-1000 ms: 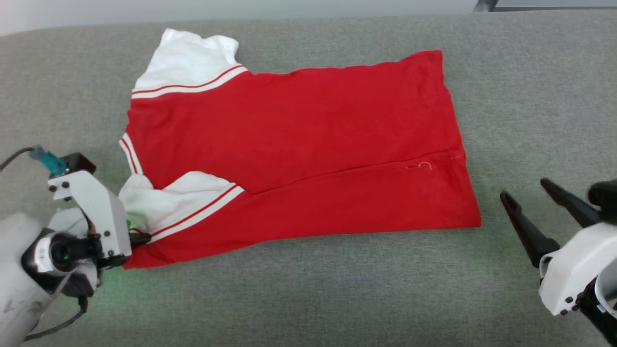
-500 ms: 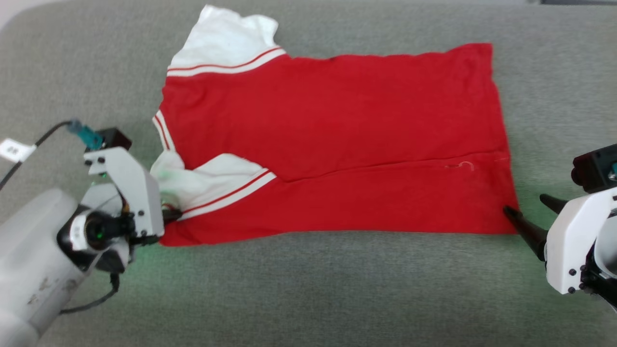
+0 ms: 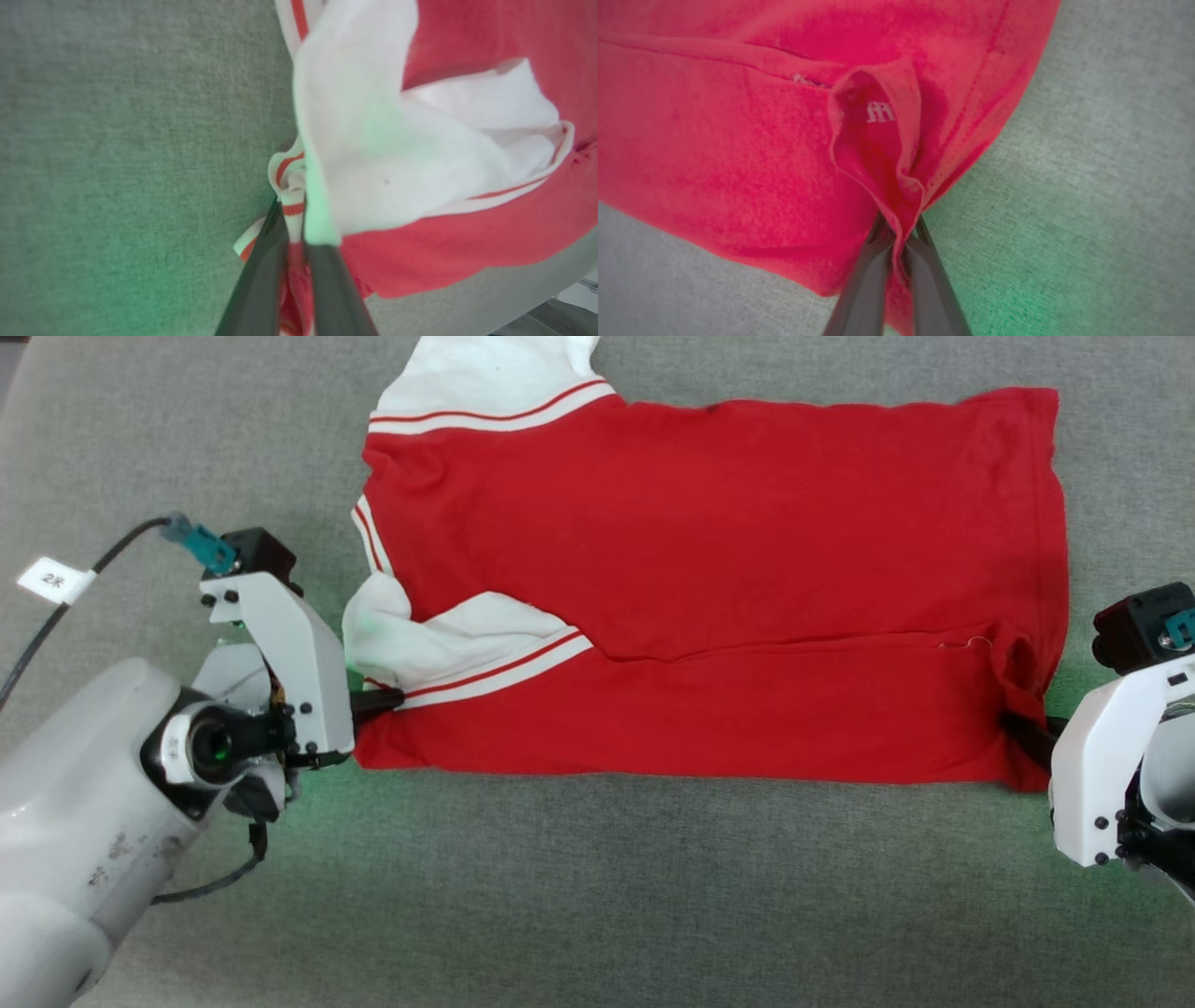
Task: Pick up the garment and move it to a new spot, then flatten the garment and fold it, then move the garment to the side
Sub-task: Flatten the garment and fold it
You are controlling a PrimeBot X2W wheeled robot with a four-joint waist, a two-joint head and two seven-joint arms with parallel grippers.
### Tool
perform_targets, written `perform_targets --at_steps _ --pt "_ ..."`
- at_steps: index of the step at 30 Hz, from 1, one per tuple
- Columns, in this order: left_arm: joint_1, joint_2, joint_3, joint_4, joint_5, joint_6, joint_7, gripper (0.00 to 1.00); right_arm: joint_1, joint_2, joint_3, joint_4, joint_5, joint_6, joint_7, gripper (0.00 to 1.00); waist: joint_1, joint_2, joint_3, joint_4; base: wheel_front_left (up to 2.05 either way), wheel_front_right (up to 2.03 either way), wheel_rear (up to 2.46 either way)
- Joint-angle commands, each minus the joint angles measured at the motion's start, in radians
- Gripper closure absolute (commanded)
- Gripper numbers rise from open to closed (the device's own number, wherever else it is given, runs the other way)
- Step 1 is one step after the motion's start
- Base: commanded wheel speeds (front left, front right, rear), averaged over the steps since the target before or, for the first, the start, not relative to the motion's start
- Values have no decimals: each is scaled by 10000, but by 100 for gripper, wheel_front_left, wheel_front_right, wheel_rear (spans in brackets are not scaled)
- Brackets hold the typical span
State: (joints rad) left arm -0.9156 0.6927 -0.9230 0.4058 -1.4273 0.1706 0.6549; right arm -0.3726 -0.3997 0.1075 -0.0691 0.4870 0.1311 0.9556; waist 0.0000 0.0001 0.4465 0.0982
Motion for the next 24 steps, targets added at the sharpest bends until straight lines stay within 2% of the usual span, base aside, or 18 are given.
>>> perform_targets --at_steps 1,12,24 --pt "339 -295 -239 367 39 83 -128 92 256 102 253 463 76 -8 159 100 0 -1 -33 14 0 0 0" --pt "521 174 -134 270 -208 224 307 98 208 -485 -102 150 505 -13 304 100 0 -1 -782 -17 0 0 0" --pt "763 1240 -115 -1364 -166 1026 738 95 1082 -974 -425 -1237 1109 -13 1163 100 0 -1 -1661 59 0 0 0"
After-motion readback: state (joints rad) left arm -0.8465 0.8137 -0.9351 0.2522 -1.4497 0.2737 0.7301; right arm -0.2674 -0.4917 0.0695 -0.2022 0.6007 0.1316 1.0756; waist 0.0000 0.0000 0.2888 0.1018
